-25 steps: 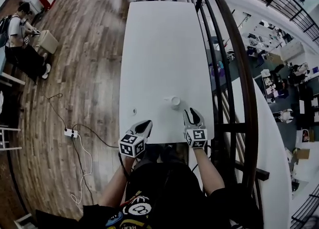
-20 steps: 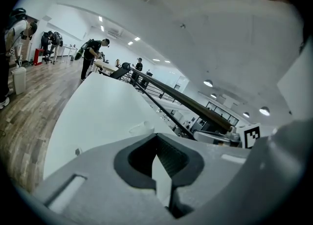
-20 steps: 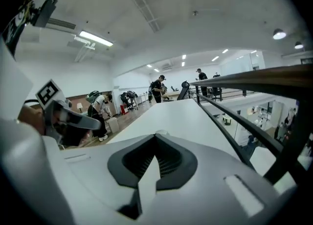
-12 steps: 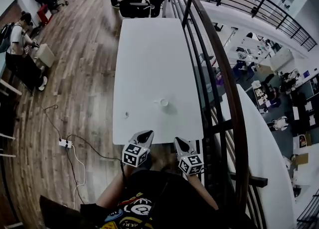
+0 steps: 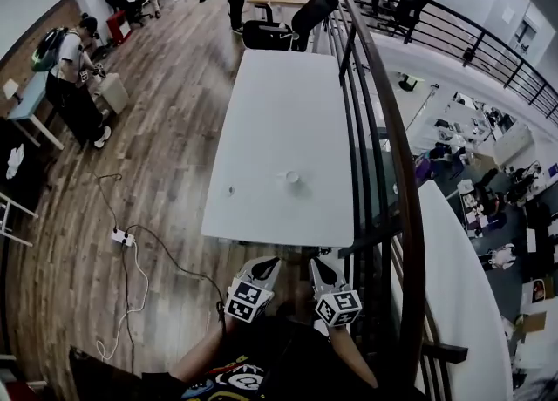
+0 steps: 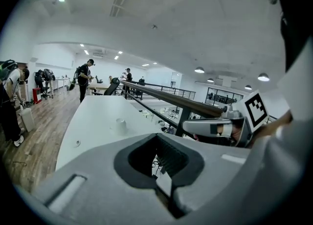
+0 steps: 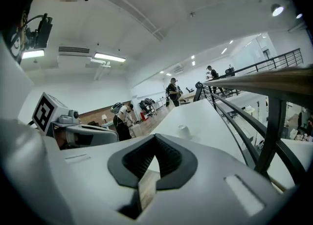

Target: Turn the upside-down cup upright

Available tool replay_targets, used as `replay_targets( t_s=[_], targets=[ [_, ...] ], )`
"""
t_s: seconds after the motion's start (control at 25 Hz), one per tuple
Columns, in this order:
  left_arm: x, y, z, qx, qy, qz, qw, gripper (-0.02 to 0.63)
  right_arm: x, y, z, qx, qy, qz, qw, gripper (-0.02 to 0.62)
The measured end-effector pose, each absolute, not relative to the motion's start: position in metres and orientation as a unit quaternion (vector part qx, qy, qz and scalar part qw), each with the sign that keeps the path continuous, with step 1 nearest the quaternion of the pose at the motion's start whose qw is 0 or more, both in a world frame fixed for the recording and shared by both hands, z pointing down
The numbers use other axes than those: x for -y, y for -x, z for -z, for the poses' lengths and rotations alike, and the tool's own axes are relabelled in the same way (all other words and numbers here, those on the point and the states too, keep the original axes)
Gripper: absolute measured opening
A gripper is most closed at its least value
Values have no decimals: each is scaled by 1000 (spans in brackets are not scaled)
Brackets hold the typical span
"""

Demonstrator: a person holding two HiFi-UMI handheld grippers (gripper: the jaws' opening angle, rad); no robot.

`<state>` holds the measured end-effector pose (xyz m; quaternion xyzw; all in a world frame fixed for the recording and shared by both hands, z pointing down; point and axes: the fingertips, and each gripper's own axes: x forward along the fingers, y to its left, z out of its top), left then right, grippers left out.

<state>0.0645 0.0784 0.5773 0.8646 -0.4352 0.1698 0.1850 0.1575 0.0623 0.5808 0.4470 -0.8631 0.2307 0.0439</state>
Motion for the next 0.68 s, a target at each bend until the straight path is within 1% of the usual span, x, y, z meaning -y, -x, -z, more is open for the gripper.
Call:
replay_targets(
  t_s=[0.2,0.4,0.48,0.68],
  targets=[
    [-88,-52,-573,433,-867,-173,177,5,-76,-136,-572,873,-436,-214,38,-2],
    [-87,-51,-540,417,-882,-193,102,5,-75,-127,-569,871,-432,-227,56,-2],
    [-87,-50,-539,414,-884,-191,108,5,-78,-126,-567,870,-432,-231,60,-2],
    [-90,-36,-544,420,-877,-177,154,5,-97,-112,-560,870,-433,-219,83,-2]
  ],
)
